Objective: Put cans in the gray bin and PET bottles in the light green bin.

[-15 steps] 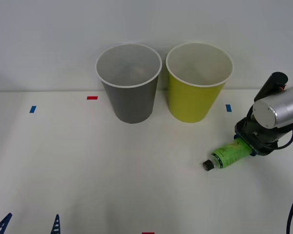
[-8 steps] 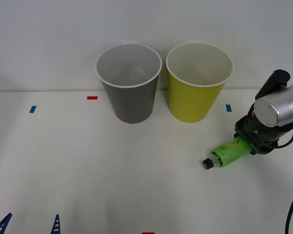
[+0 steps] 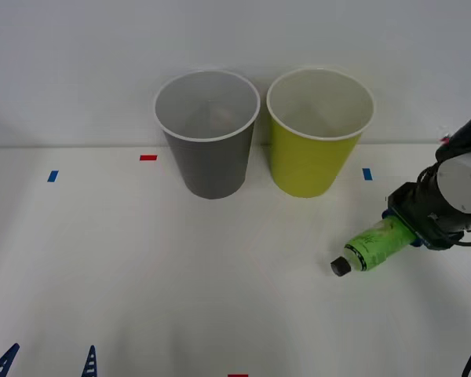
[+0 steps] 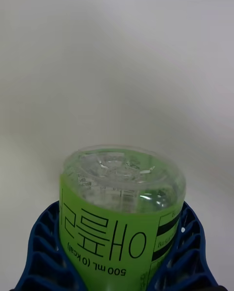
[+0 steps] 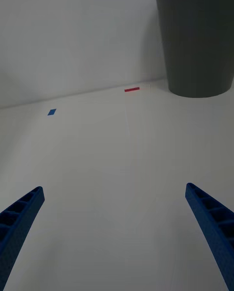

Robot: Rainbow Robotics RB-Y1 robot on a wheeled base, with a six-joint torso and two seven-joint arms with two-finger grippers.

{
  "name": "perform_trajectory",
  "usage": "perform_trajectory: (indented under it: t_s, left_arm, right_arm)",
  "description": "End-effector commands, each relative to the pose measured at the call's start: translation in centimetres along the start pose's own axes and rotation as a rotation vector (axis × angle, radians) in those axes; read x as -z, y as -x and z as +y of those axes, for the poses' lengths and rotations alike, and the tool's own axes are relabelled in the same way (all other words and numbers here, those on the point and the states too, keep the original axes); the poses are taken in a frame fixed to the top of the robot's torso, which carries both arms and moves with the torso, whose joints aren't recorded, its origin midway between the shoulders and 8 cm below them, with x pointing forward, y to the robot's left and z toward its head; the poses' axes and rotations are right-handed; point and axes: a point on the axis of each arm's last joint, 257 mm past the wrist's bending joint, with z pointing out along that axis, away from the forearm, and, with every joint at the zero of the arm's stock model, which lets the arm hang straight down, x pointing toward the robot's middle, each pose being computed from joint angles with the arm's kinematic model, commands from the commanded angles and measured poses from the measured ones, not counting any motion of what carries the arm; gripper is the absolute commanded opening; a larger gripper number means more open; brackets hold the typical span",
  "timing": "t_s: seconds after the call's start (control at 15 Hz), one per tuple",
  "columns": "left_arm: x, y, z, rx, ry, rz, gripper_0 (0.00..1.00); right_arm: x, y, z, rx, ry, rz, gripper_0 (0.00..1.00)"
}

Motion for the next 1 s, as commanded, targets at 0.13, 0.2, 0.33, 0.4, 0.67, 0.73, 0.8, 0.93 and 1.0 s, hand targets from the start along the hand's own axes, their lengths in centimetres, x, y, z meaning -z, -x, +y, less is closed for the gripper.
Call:
perform_trajectory:
  t_s: [0.13, 0.2, 0.33, 0.4, 0.67, 0.73, 0.8, 0.93, 1.0]
  left_arm:
    - [0.0, 0.0, 0.0, 0.0, 0.0, 0.0, 1.0]
    - [0.0, 0.0, 0.0, 0.0, 0.0, 0.0, 1.0]
    - [0.0, 0.0, 0.0, 0.0, 0.0, 0.0, 1.0]
    - [0.0, 0.0, 0.0, 0.0, 0.0, 0.0, 1.0]
    - [0.0, 0.0, 0.0, 0.0, 0.0, 0.0, 1.0]
    - [0.0, 0.0, 0.0, 0.0, 0.0, 0.0, 1.0]
    - [0.0, 0.0, 0.0, 0.0, 0.0, 0.0, 1.0]
    - [0.0, 0.0, 0.0, 0.0, 0.0, 0.0, 1.0]
    - [0.0, 0.0, 0.0, 0.0, 0.0, 0.0, 1.0]
  right_arm:
    - [2.0, 0.9, 0.0, 0.119, 0.084, -0.066, 0.0]
    - [2.6, 0.9, 0.0, 0.148, 0.104, -0.081, 0.0]
    - [4.0, 0.9, 0.1, 0.216, 0.141, -0.128, 0.0]
    - [4.8, 0.8, 0.1, 0.231, 0.164, -0.142, 0.0]
    - [7.6, 1.2, -0.3, 0.39, 0.181, -0.273, 0.0]
    - [8.3, 1.4, -0.2, 0.434, 0.182, -0.302, 0.0]
    - [9.0, 1.8, -0.1, 0.497, 0.181, -0.338, 0.0]
    - [10.3, 2.8, 0.1, 0.606, 0.165, -0.41, 0.0]
    - [10.9, 3.1, 0.1, 0.647, 0.158, -0.439, 0.0]
